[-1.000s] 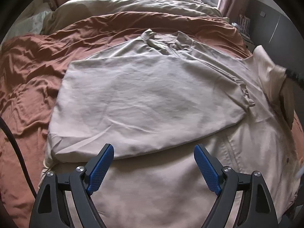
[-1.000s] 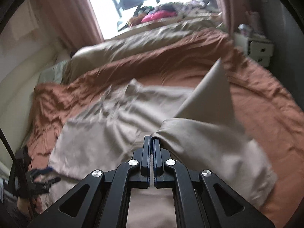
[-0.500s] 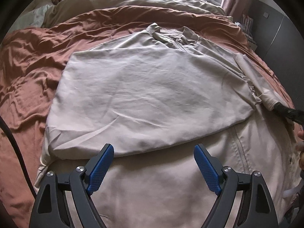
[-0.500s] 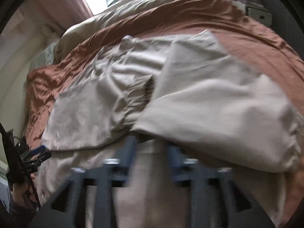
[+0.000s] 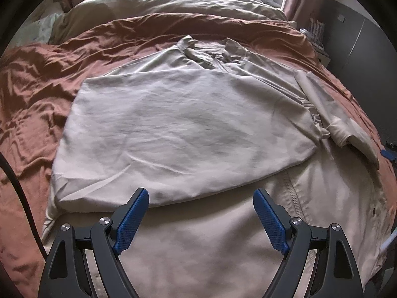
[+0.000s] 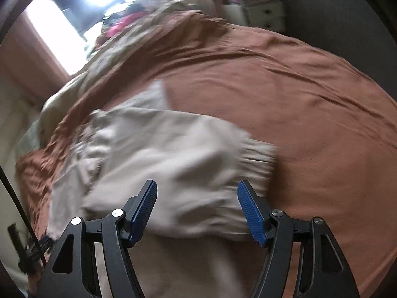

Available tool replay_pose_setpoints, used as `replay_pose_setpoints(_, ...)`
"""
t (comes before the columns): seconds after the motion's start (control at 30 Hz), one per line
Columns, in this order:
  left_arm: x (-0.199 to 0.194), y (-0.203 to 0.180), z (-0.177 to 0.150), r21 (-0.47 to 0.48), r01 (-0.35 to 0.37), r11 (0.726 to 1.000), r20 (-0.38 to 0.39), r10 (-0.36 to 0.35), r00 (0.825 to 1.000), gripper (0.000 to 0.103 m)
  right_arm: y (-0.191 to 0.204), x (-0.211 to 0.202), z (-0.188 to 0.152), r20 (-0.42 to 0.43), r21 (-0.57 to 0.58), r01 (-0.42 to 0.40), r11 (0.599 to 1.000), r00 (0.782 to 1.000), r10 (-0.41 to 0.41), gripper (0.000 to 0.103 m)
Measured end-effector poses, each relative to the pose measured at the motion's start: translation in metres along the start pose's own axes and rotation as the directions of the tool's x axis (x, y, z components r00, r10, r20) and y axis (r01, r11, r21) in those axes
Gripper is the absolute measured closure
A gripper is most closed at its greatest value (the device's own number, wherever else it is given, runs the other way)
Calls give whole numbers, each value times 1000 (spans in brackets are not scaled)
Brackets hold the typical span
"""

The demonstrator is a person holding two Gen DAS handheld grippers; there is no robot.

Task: Fold large clothes
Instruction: 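Grasp the elastic sleeve cuff with the right gripper and lay it across the body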

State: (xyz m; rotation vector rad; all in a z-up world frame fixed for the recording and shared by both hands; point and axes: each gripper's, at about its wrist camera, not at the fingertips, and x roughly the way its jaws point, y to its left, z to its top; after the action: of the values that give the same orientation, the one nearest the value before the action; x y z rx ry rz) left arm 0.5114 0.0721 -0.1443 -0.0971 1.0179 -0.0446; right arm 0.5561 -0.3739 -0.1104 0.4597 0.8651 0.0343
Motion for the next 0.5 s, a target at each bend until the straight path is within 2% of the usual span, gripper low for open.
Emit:
replay_pose_setpoints(0.07,5,-6,0,9,2,1000,-6,-2,1000,16,-15,12,2,-28,50,12,999,1000,-11,37)
replay_pose_setpoints(0.17,11,-12,1,18,5,1000,-14,-4,1000,16,-12,38,-1,-93,105,-24,994,995,34,37)
replay_pose_setpoints(0.27,15,-14,0,23,1,1000,-18,-1,1000,16,-10,39,-3,-82,99,-41,994,995,49,37)
replay_pose_setpoints(0.3,16,-13,0,23,0,1000,-20,1,1000,16,-12,40,1,-79,99,-74,992,994,82,43)
replay_pose_setpoints(0.33,16,-12,0,21,0,1000,-21,1,1000,16,-13,42,6,-90,105,-98,990,990,108,56)
replay_pose_setpoints(0.37,16,-11,-1,18,1,1000,-20,-1,1000,16,-17,43,8,-97,111,-114,987,987,125,81)
replay_pose_setpoints(0.4,14,-9,-2,16,2,1000,-17,-2,1000,16,-13,43,12,-93,112,-138,984,985,148,93)
replay_pose_setpoints(0.5,9,1,-5,4,3,1000,-7,-3,1000,16,13,24,23,-36,20,-148,989,988,149,100)
